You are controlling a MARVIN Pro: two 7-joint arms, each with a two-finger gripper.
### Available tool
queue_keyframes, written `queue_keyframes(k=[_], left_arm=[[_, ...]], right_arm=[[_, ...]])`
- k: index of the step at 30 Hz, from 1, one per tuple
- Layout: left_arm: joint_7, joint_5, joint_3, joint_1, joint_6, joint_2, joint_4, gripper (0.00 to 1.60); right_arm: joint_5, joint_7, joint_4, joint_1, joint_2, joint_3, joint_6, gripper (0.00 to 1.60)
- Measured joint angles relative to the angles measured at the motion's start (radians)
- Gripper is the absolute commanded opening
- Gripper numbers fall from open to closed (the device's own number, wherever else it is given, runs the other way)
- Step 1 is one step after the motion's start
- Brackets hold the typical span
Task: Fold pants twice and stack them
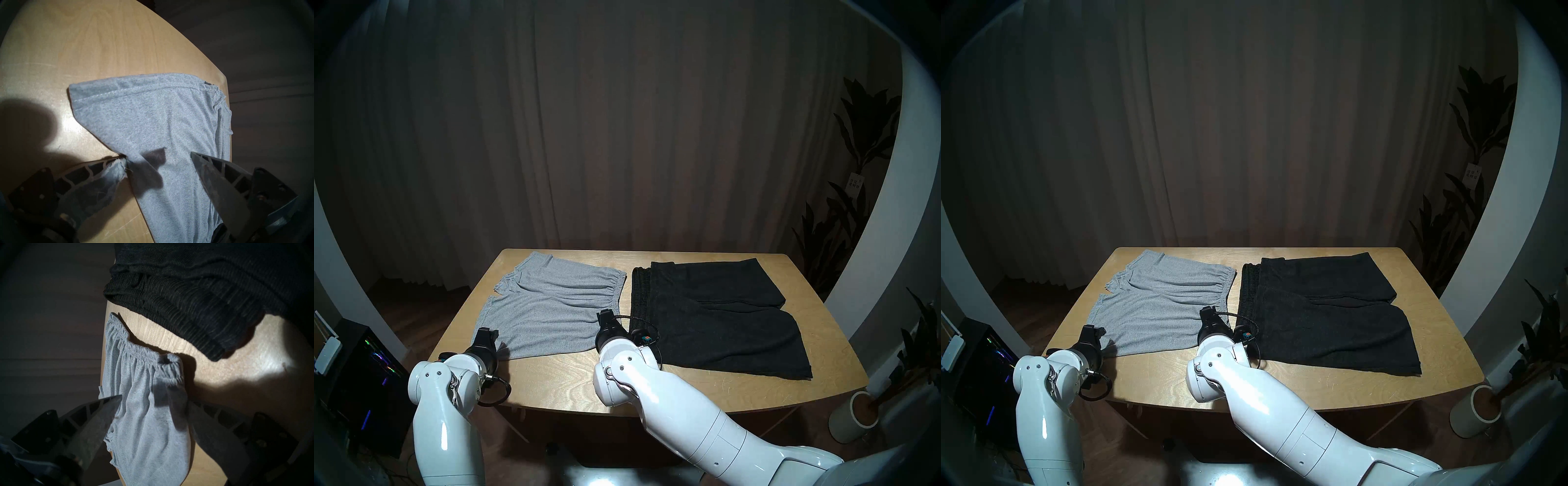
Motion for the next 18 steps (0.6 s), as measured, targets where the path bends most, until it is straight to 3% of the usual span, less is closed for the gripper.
queue_keyframes(k=[9, 18], left_arm=[[0.017, 0.017, -0.005, 0.049, -0.025, -0.032, -0.055, 1.60], [0.032, 0.084, 0.023, 0.026, -0.078, -0.035, -0.026, 1.60]], right_arm=[[0.006, 0.000, 0.002, 0.003, -0.001, 0.000, 0.001, 1.60], [0.010, 0.003, -0.002, 0.003, 0.006, 0.000, 0.004, 1.60]])
